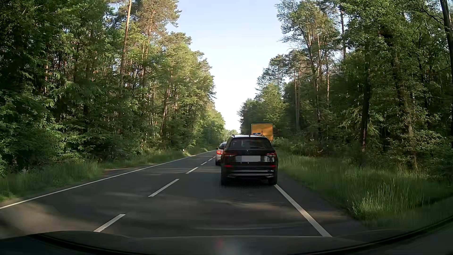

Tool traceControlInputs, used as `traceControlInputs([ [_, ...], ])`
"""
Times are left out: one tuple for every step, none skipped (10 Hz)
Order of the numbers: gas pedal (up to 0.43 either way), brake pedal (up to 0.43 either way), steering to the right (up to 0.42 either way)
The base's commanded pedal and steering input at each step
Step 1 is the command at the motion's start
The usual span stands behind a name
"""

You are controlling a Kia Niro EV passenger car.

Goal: Follow the waypoints while adhering to traffic rules and regulations

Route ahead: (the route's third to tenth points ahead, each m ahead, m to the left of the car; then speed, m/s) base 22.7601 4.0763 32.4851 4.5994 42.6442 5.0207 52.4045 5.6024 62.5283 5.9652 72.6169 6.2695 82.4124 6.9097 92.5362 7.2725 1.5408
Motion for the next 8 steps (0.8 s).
traceControlInputs([
  [0.0,0.0,-0.005],
  [0.0,0.0,-0.005],
  [0.0,0.0,-0.005],
  [0.0,0.0,-0.005],
  [0.0,0.0,-0.005],
  [0.0,0.0,-0.005],
  [0.0,0.0,-0.005],
  [0.0,0.0,-0.005],
])
